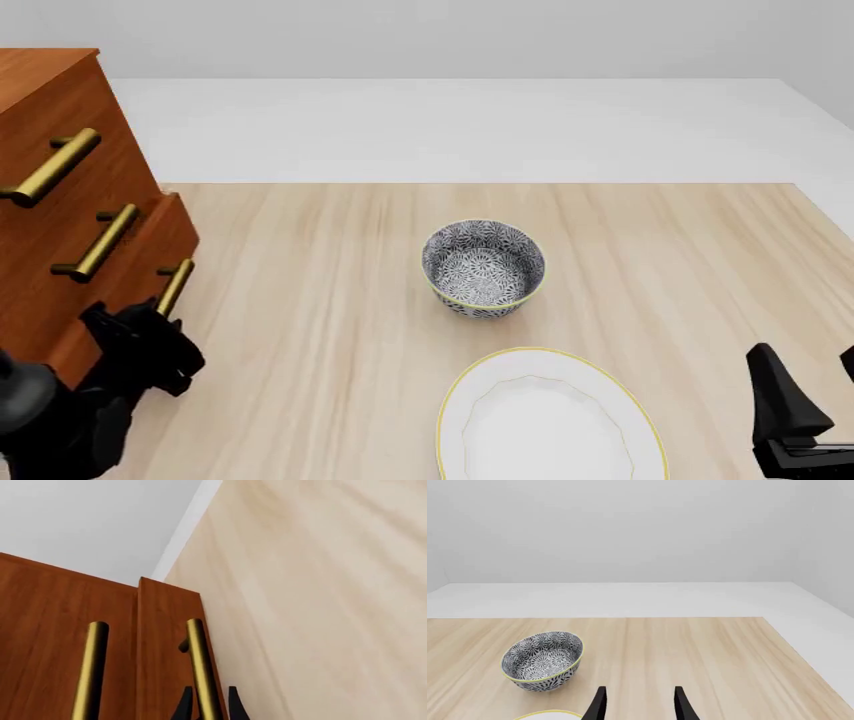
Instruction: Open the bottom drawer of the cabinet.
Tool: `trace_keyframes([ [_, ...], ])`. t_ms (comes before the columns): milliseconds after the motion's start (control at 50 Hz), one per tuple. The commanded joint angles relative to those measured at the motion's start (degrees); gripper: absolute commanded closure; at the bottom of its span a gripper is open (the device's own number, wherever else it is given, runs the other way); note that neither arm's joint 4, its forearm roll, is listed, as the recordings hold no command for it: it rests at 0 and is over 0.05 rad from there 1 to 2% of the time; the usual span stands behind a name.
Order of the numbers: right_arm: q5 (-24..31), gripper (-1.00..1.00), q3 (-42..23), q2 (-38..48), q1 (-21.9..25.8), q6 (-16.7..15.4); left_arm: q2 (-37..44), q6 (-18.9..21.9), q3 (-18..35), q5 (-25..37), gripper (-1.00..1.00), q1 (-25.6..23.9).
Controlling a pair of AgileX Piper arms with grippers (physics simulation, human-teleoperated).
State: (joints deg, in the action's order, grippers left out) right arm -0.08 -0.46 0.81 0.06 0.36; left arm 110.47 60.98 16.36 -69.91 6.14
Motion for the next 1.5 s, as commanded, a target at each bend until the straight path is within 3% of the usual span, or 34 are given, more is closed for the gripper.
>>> trace_keyframes([
  [20, -0.01, -1.0, 0.0, 0.02, 0.01, 0.0, 3.94, -0.19, 3.07, 0.01, 1.0, -8.82],
  [480, 0.0, -1.0, 0.0, 0.01, 0.0, 0.0, 5.86, -2.26, 4.98, 0.01, 1.0, -16.75],
  [1360, -0.01, -1.0, 0.0, 0.01, 0.01, 0.0, 2.67, -5.47, 3.42, 0.01, 1.0, -21.16],
  [1380, 0.0, -1.0, 0.0, 0.02, -0.01, 0.0, 0.23, -8.14, 1.91, 0.01, -1.0, -20.74],
  [1420, 0.0, -1.0, 0.0, 0.0, 0.0, -0.01, -2.74, -8.73, 0.02, 0.01, -1.0, -22.47],
  [1500, 0.0, -1.0, 0.0, -0.01, 0.0, 0.0, -12.08, -13.6, -5.68, 0.01, -1.0, -24.81],
])
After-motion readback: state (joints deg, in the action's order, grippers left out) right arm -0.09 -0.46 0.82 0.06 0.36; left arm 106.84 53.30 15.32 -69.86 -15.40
